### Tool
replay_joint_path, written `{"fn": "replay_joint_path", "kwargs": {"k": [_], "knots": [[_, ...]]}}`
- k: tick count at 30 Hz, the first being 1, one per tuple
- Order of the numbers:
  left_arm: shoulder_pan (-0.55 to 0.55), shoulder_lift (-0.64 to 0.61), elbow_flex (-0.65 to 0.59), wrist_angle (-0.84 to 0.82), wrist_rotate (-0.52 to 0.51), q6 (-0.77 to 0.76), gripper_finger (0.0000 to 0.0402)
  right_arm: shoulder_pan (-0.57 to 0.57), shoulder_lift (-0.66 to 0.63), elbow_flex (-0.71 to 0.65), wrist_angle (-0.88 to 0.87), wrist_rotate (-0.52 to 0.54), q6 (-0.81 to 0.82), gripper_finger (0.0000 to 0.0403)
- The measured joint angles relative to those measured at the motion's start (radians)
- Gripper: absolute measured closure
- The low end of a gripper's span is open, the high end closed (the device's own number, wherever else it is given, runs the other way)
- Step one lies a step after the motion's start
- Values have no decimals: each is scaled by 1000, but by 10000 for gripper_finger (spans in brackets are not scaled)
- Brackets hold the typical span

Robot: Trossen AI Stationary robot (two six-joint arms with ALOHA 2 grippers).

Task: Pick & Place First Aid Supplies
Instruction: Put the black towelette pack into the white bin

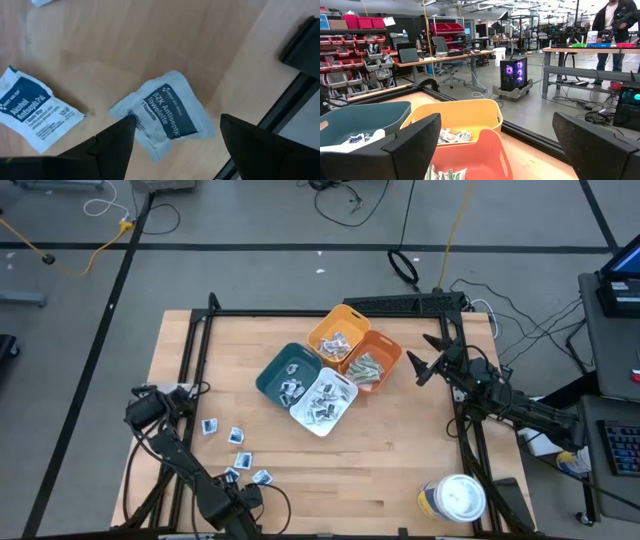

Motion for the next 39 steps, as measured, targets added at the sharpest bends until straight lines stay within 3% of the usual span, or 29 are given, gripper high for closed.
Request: {"fn": "replay_joint_path", "kwargs": {"k": [3,6,16,24,39], "knots": [[-3,-6,-28,44,3,7,116,0,0,0,0,0,0,26],[-6,-8,-42,52,1,9,160,0,0,0,0,0,0,26],[-7,-5,-44,59,14,9,384,0,0,0,0,0,0,26],[-6,-17,-37,40,27,20,394,0,0,0,0,0,0,26],[0,-261,-37,-97,4,51,396,0,0,0,0,0,0,26]]}}
